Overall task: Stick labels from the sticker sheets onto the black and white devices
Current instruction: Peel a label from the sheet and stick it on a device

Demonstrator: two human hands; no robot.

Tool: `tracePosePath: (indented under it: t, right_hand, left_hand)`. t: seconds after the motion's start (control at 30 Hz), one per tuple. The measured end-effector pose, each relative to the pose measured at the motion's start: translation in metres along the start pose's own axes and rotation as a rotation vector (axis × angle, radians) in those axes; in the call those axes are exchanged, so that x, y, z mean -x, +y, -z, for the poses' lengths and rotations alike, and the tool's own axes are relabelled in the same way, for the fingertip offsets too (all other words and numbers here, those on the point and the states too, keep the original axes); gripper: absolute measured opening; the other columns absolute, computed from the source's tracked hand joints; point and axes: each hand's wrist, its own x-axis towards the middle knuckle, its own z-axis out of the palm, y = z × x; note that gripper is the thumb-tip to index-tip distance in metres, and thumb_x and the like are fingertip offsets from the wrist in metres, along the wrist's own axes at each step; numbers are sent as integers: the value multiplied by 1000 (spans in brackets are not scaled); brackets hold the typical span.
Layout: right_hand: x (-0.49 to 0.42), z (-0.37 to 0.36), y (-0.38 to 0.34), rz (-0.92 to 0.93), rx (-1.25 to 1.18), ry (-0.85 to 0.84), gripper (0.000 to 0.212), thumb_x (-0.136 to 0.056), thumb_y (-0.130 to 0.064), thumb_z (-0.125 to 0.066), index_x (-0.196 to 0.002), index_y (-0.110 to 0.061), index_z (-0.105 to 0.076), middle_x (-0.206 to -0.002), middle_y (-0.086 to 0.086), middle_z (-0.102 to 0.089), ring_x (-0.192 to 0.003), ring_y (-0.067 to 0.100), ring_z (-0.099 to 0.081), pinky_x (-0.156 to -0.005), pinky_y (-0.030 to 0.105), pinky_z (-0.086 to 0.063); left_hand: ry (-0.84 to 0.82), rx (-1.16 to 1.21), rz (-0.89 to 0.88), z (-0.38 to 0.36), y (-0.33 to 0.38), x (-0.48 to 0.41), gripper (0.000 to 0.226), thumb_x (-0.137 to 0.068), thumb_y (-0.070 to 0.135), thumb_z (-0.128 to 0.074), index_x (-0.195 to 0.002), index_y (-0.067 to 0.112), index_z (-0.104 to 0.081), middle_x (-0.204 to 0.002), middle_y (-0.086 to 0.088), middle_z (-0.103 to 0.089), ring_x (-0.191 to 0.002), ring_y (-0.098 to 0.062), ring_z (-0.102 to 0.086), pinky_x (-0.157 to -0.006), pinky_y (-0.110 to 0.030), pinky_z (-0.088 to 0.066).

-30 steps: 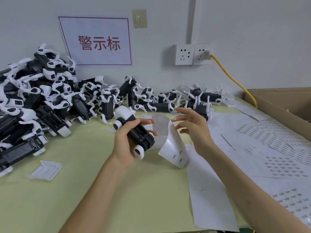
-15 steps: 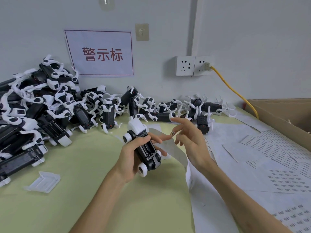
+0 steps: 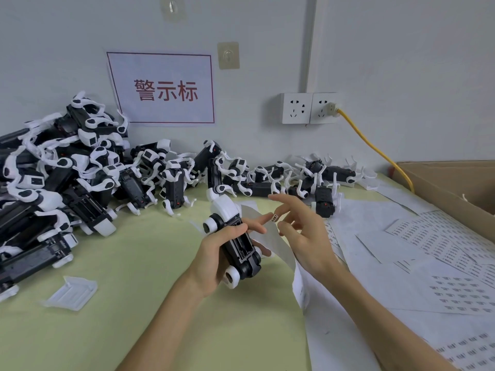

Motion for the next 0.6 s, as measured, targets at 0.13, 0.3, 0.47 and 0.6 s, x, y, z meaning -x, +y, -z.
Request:
tracePosePath:
  t: [0.13,0.3,0.47,0.6]
  right_hand:
    - [-1,0,0,6,19,10,55,-80,-9,-48,-125,-37,-63,-96,-16,-65,-71,9,-57,-64,26,-51]
    - [0,-1,1,30,32,-9,57,-80,-5,-48,-129,-32,-61,-102,-13,-71,-71,13,-57,-63,24,-51]
    - [1,0,3,44,54,-14,60,-83,3,-49,-131,-31,-62,-103,-20,-71,-73,15,-60,-67,28,-53]
    - [0,-1,2,-9,-1,7,57,-85,-1,-46,-130,-33,-63,-107,-16,-71,-75,15,-65,-72,28,-54]
  left_hand:
    - [-12,16,-1,0,0,0,34,-79,42,-64,-97,16,-77,-146,3,-59,-87,-30,-71,-78,-36,-49]
    - [-26,25,11,0,-1,-1,35,-81,43,-64,-100,16,-76,-146,1,-60,-92,-30,-70,-75,-30,-52]
    - [-26,20,3,1,-3,-2,37,-81,43,-65,-103,15,-75,-147,0,-58,-96,-34,-69,-81,-35,-50]
    - [-23,63,-14,-1,0,-2,44,-70,49,-79,-96,14,-76,-146,-3,-60,-94,-35,-69,-80,-38,-49]
